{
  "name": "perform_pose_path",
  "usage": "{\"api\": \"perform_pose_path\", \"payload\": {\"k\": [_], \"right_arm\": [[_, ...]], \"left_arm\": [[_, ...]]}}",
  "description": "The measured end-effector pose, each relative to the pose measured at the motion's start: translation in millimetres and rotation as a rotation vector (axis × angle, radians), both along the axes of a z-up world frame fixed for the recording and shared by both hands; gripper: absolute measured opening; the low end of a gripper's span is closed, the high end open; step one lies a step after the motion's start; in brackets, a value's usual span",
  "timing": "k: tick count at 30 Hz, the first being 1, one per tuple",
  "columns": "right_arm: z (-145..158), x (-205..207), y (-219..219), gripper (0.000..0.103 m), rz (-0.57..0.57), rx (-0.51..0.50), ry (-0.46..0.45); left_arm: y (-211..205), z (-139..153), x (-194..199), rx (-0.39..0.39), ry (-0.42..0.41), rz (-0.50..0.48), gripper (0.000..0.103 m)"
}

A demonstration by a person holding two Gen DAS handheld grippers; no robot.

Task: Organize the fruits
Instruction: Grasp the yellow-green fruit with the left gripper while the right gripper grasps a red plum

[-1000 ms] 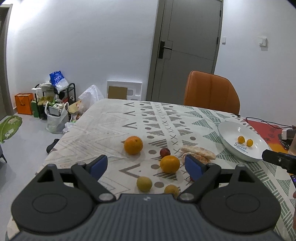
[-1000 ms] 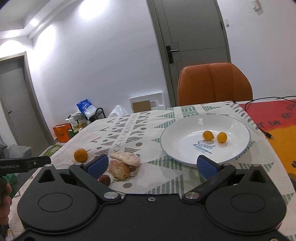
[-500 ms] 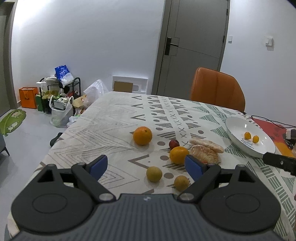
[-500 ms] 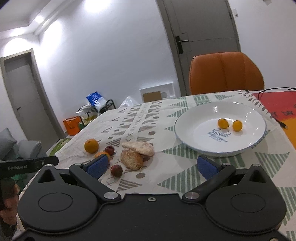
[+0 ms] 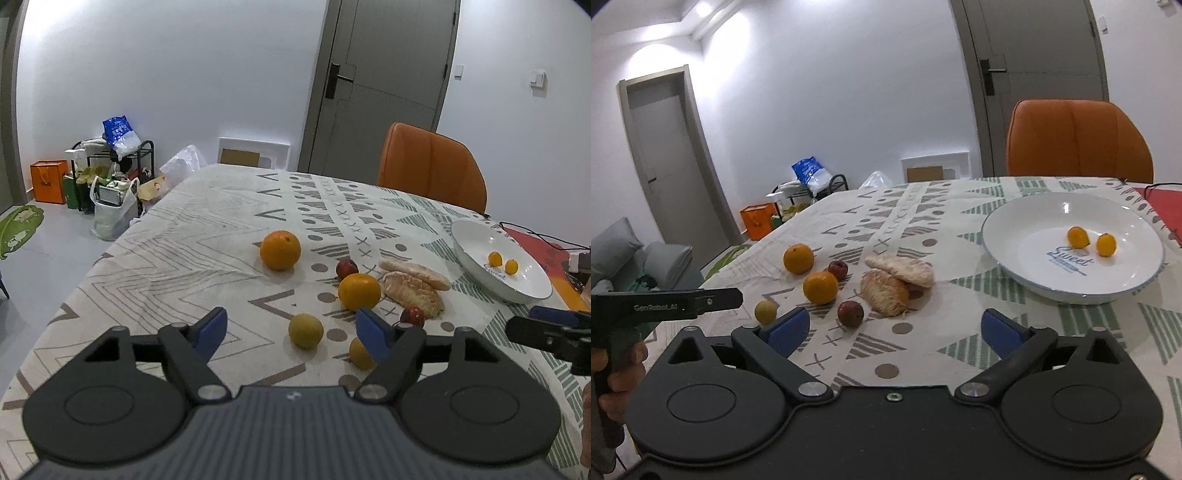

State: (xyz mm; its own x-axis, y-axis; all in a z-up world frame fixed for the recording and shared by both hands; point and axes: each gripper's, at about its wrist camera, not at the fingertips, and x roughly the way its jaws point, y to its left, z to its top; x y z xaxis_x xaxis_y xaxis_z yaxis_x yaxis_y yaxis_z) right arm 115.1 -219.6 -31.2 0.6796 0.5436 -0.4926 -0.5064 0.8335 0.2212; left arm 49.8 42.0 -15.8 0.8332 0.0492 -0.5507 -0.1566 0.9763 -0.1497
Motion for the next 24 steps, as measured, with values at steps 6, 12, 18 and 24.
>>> {"api": "perform_pose_path", "payload": {"k": [6, 12, 18, 24], "right_arm": [[-6.1, 7.1, 9.5, 0.084, 0.030, -0.010, 0.024], [-10.3, 12.7, 13.2, 0.080, 0.043, -0.015, 0.044], [-12.0, 18.6, 15.6, 0.079, 0.048, -0.023, 0.055], [-13.6, 23.5, 18.4, 0.079, 0.053, -0.032, 0.065]], "left_arm": [[1.6, -8.0, 7.4, -0.007, 0.012, -0.014, 0.064], [1.5, -15.6, 16.6, -0.011, 0.033, -0.025, 0.059], [-1.0, -20.7, 27.6, -0.012, 0.046, -0.039, 0.055], [-3.8, -28.8, 41.2, -0.020, 0.072, -0.063, 0.031]]}}
